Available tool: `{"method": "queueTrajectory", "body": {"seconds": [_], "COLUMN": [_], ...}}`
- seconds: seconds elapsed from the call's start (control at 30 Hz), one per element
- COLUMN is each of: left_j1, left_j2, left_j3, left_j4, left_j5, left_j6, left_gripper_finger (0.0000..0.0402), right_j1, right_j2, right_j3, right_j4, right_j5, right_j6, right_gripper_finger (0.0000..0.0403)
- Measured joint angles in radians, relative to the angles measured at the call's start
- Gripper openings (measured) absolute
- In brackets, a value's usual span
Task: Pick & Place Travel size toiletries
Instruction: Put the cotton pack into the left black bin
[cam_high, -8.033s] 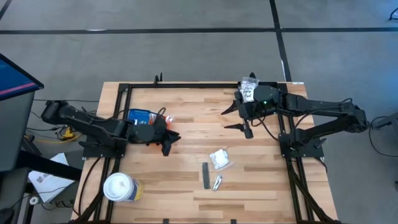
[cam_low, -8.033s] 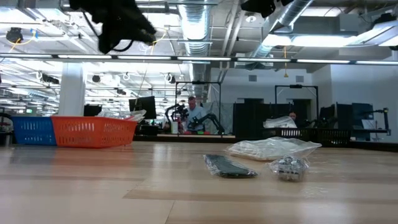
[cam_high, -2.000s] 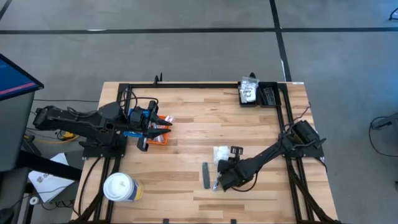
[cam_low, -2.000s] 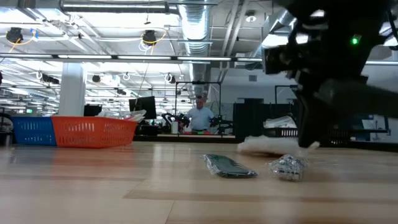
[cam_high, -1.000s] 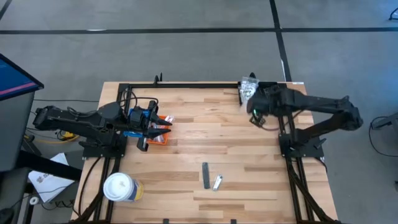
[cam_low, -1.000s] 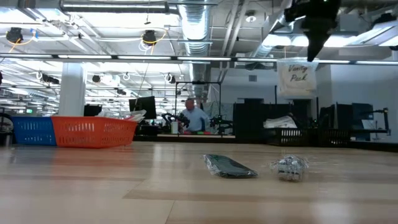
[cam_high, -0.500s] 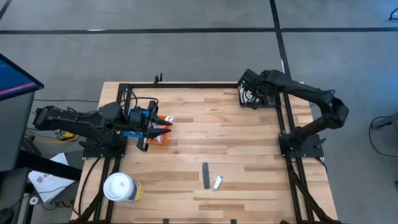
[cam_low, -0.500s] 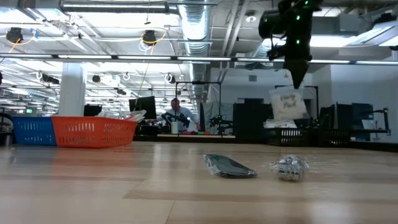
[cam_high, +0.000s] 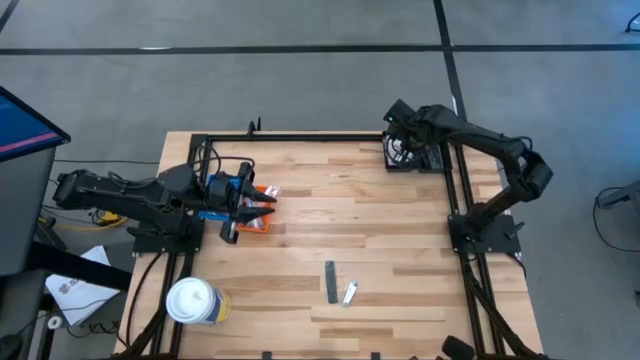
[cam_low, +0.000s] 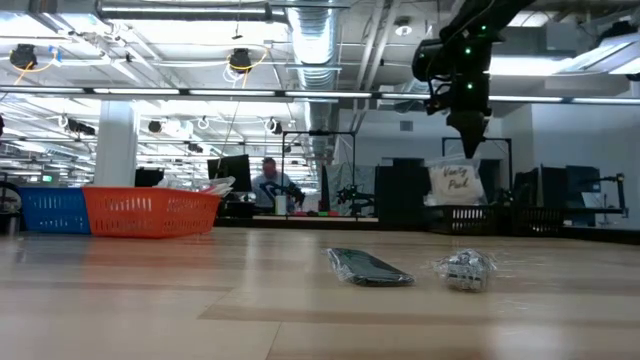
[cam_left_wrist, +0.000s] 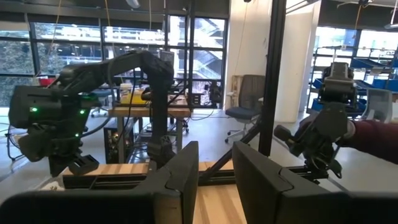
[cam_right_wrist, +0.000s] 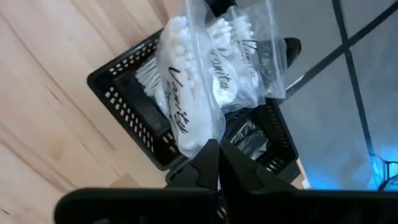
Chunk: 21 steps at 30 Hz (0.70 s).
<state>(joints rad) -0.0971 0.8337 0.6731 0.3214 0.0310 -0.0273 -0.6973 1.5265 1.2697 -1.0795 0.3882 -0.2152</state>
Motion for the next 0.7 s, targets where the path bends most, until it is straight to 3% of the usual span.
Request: {"method": "queueTrajectory", "body": {"seconds": [0.17,0.47,0.7], "left_j1": [-0.015,-0.016,-0.016], "left_j2": [0.0,0.0,0.0], "left_j3": [0.0,0.0,0.0], "left_j4": [0.0,0.002,0.01], "left_j5": [0.0,0.0,0.0], "left_j6": [0.0,0.0,0.002], "left_gripper_finger": [0.0092,0.0092,0.0092], "right_j1": [-0.008,-0.056,-0.053], "right_j2": [0.0,0.0,-0.005], "right_j3": [-0.011,-0.173,-0.209], "right_j4": [-0.02,0.054,0.169], "right_j5": [0.0,0.007,0.111], "right_j6": [0.003,-0.002,-0.056], "right_gripper_finger": [0.0,0.0,0.0]}}
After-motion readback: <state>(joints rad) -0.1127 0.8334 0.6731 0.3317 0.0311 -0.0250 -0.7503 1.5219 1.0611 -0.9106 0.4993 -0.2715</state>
